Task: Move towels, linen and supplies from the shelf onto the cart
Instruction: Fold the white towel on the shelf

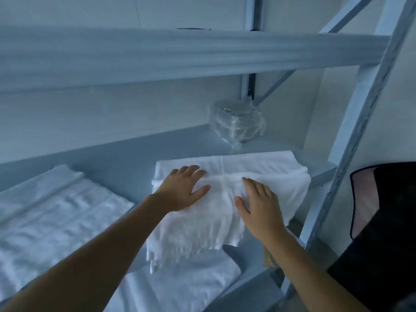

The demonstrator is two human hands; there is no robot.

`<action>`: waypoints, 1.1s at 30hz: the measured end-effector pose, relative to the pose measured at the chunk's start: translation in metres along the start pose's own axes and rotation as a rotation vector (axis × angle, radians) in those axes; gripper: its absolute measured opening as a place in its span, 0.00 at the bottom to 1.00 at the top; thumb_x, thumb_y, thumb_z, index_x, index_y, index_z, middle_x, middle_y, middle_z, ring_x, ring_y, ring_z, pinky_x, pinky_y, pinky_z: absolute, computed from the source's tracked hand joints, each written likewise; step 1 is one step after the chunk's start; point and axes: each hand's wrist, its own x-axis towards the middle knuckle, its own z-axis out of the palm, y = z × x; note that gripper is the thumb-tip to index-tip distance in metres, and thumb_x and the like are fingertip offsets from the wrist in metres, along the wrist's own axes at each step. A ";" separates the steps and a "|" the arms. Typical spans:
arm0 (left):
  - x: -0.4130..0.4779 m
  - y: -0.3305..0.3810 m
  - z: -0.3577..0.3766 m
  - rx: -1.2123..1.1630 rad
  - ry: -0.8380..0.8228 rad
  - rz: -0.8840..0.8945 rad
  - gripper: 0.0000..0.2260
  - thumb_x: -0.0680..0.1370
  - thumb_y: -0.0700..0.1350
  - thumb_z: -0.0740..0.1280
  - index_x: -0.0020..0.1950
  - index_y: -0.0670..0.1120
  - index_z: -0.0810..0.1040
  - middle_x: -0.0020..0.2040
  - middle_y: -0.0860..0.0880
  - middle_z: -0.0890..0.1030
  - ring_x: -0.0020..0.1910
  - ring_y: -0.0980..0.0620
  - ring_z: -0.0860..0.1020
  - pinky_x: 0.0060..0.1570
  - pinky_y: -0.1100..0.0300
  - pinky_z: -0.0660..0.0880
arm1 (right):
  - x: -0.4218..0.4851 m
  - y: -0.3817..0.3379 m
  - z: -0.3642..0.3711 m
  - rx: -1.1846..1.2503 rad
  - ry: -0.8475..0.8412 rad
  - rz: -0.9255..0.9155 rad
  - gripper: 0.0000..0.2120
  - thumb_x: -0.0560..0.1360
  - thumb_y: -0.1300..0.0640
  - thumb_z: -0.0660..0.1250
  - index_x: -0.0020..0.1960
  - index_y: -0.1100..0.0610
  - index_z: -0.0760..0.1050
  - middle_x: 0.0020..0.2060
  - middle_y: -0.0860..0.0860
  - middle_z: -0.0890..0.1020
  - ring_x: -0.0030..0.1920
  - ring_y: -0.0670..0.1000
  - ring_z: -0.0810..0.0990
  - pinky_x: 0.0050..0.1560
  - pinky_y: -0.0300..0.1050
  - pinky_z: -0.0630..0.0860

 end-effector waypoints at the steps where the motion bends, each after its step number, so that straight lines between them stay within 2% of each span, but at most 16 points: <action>1: 0.003 -0.008 0.003 -0.013 -0.027 -0.009 0.36 0.74 0.70 0.42 0.75 0.52 0.66 0.76 0.49 0.66 0.72 0.47 0.66 0.69 0.51 0.62 | 0.003 -0.001 0.005 0.000 -0.015 0.011 0.30 0.77 0.40 0.56 0.73 0.56 0.68 0.65 0.53 0.78 0.64 0.56 0.75 0.65 0.52 0.69; 5: 0.013 -0.037 0.021 -0.045 -0.083 -0.037 0.39 0.72 0.73 0.40 0.77 0.56 0.63 0.78 0.52 0.63 0.76 0.50 0.62 0.74 0.53 0.56 | 0.013 -0.003 0.021 0.038 -0.026 0.046 0.30 0.77 0.39 0.55 0.74 0.53 0.65 0.65 0.51 0.77 0.66 0.53 0.73 0.69 0.52 0.64; 9: 0.011 -0.047 0.024 -0.040 -0.071 -0.003 0.38 0.72 0.72 0.39 0.76 0.57 0.63 0.77 0.53 0.64 0.74 0.51 0.64 0.71 0.53 0.60 | 0.026 0.001 0.019 0.142 -0.048 0.046 0.32 0.75 0.38 0.56 0.76 0.51 0.63 0.68 0.48 0.75 0.69 0.50 0.71 0.71 0.51 0.63; 15: -0.003 -0.045 0.018 0.047 -0.081 0.000 0.39 0.72 0.75 0.38 0.75 0.57 0.65 0.75 0.53 0.68 0.70 0.48 0.68 0.68 0.50 0.65 | 0.047 0.015 0.016 0.114 -0.178 -0.031 0.34 0.73 0.35 0.54 0.74 0.49 0.66 0.67 0.44 0.76 0.69 0.47 0.71 0.73 0.47 0.59; 18: -0.012 -0.037 0.008 0.098 -0.020 0.060 0.38 0.72 0.74 0.39 0.69 0.58 0.72 0.65 0.54 0.77 0.61 0.49 0.76 0.60 0.54 0.72 | 0.053 0.028 0.011 0.111 -0.213 -0.054 0.30 0.74 0.36 0.54 0.72 0.46 0.67 0.66 0.40 0.75 0.70 0.46 0.69 0.75 0.46 0.53; 21: -0.003 -0.028 -0.007 0.091 0.061 0.145 0.36 0.73 0.73 0.38 0.58 0.55 0.78 0.50 0.54 0.83 0.48 0.49 0.81 0.47 0.57 0.75 | 0.043 0.039 0.008 0.102 -0.098 -0.021 0.26 0.76 0.37 0.57 0.70 0.48 0.71 0.64 0.43 0.77 0.68 0.48 0.71 0.73 0.51 0.60; 23: 0.015 -0.021 -0.007 -0.011 0.100 0.187 0.32 0.75 0.69 0.41 0.55 0.54 0.78 0.45 0.52 0.83 0.44 0.47 0.82 0.45 0.57 0.75 | 0.028 0.043 0.009 0.099 -0.009 0.047 0.27 0.76 0.37 0.57 0.69 0.50 0.73 0.66 0.47 0.77 0.68 0.50 0.72 0.73 0.53 0.63; 25: 0.036 -0.012 0.001 -0.092 0.144 0.269 0.27 0.78 0.65 0.47 0.57 0.52 0.79 0.49 0.51 0.83 0.46 0.47 0.82 0.44 0.56 0.75 | 0.011 0.045 0.011 0.108 0.049 0.126 0.27 0.76 0.36 0.56 0.69 0.49 0.73 0.69 0.49 0.74 0.71 0.52 0.69 0.73 0.55 0.64; 27: 0.055 -0.002 0.018 -0.097 0.103 0.344 0.24 0.80 0.63 0.50 0.65 0.53 0.76 0.61 0.52 0.79 0.58 0.49 0.79 0.54 0.54 0.75 | -0.004 0.049 0.011 0.124 0.074 0.221 0.28 0.76 0.35 0.55 0.70 0.47 0.72 0.74 0.51 0.67 0.74 0.53 0.63 0.73 0.55 0.63; 29: 0.067 0.008 0.035 -0.121 0.016 0.374 0.25 0.81 0.64 0.51 0.73 0.55 0.69 0.73 0.52 0.71 0.71 0.51 0.69 0.70 0.53 0.65 | -0.017 0.053 0.011 0.179 0.085 0.320 0.29 0.76 0.33 0.56 0.73 0.45 0.68 0.78 0.51 0.59 0.77 0.53 0.58 0.73 0.55 0.64; 30: 0.069 0.013 0.042 -0.150 -0.017 0.372 0.26 0.81 0.65 0.51 0.76 0.56 0.66 0.77 0.53 0.66 0.75 0.52 0.64 0.74 0.53 0.59 | -0.023 0.054 0.012 0.231 0.090 0.370 0.30 0.76 0.33 0.57 0.74 0.43 0.65 0.78 0.51 0.56 0.77 0.52 0.56 0.73 0.56 0.65; 33: 0.072 0.022 0.051 -0.210 -0.094 0.361 0.28 0.80 0.66 0.49 0.79 0.58 0.59 0.80 0.56 0.58 0.78 0.56 0.54 0.77 0.56 0.47 | -0.038 0.056 0.018 0.390 0.120 0.479 0.31 0.77 0.40 0.63 0.77 0.42 0.58 0.78 0.52 0.55 0.78 0.51 0.54 0.73 0.60 0.65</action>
